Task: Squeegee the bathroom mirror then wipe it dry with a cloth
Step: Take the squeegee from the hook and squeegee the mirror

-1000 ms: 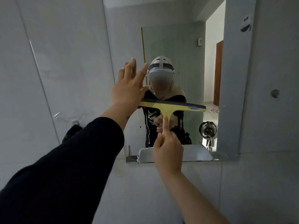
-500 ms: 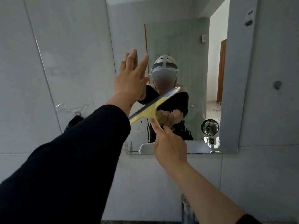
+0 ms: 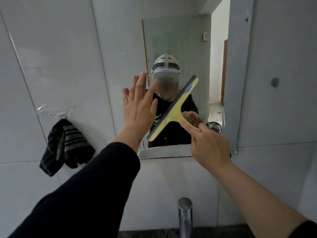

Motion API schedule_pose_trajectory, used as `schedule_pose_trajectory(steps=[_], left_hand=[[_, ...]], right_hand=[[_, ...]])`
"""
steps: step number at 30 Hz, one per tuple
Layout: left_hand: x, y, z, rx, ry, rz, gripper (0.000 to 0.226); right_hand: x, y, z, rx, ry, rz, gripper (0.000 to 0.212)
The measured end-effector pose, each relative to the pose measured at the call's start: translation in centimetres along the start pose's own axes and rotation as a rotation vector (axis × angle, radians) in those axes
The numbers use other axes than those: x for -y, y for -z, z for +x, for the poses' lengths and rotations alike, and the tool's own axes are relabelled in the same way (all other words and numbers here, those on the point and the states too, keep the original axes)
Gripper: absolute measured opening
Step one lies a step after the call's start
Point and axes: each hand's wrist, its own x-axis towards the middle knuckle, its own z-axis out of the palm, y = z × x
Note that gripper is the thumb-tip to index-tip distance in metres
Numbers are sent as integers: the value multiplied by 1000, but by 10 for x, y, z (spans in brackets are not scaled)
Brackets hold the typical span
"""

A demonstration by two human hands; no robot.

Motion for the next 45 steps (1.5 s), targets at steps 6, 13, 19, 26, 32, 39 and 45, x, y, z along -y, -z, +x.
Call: schedule_pose_trajectory(steps=[6, 13, 19, 26, 32, 39, 45], left_hand=[[-26, -35, -33, 48, -14, 16, 61], [-29, -52, -40, 53, -14, 27, 64], [-29, -49, -40, 56, 5, 28, 64], [-19, -36, -42, 63, -42, 39, 58], [9, -24, -49, 81, -58, 95, 60], [25, -25, -61, 115, -51, 108, 62], [21, -25, -62, 152, -45, 75, 61]], right_hand=[[-42, 6, -18, 1, -133, 43, 59], [-69, -4, -48, -4, -272, 138, 56], [-52, -29, -66, -44, -351, 316, 57], [-2, -56, -91, -33, -441, 509, 55], [47, -71, -97, 46, -380, 563, 59], [78, -73, -96, 262, -111, 375, 65], [48, -61, -88, 316, -19, 127, 72]])
